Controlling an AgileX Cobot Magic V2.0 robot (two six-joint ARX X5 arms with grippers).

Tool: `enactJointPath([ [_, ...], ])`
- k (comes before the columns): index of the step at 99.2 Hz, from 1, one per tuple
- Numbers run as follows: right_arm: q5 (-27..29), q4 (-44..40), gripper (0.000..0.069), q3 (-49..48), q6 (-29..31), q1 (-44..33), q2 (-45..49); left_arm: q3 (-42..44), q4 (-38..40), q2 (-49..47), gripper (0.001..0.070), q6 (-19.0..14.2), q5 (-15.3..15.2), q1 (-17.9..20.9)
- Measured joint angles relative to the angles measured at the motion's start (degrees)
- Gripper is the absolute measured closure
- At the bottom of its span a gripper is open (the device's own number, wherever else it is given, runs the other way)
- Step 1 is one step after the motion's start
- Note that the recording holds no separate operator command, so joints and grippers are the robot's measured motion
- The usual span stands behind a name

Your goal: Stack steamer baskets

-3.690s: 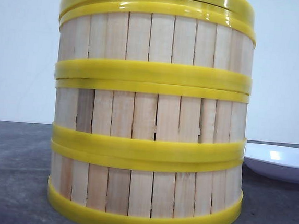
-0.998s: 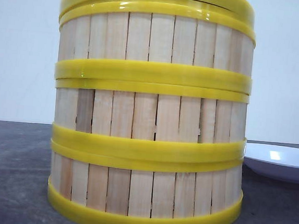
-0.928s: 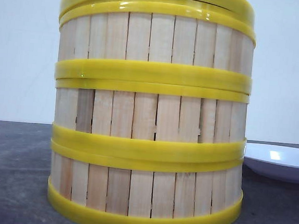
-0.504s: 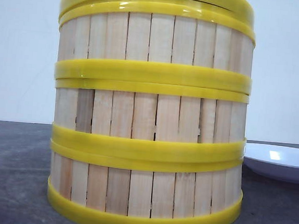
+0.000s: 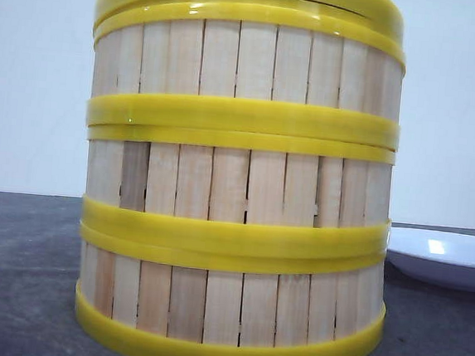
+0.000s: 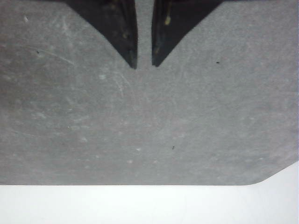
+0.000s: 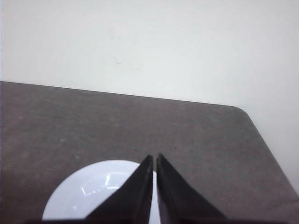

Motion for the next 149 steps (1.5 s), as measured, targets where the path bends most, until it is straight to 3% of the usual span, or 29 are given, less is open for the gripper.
enactJointPath([
  [33, -1.0, 5.0, 0.0682, -20.7, 0.2, -3.8, -14.2, 0.0, 0.0, 0.0, 0.0681, 0.0, 0.0, 0.0],
  [66, -1.0, 9.9, 0.0682, -32.2, 1.9, -5.2, -21.7, 0.0, 0.0, 0.0, 0.0681, 0.0, 0.0, 0.0],
  [149, -1.4, 11.3, 0.0682, -34.7, 2.4, -5.6, -21.6, 0.0, 0.0, 0.0, 0.0681, 0.0, 0.0, 0.0],
])
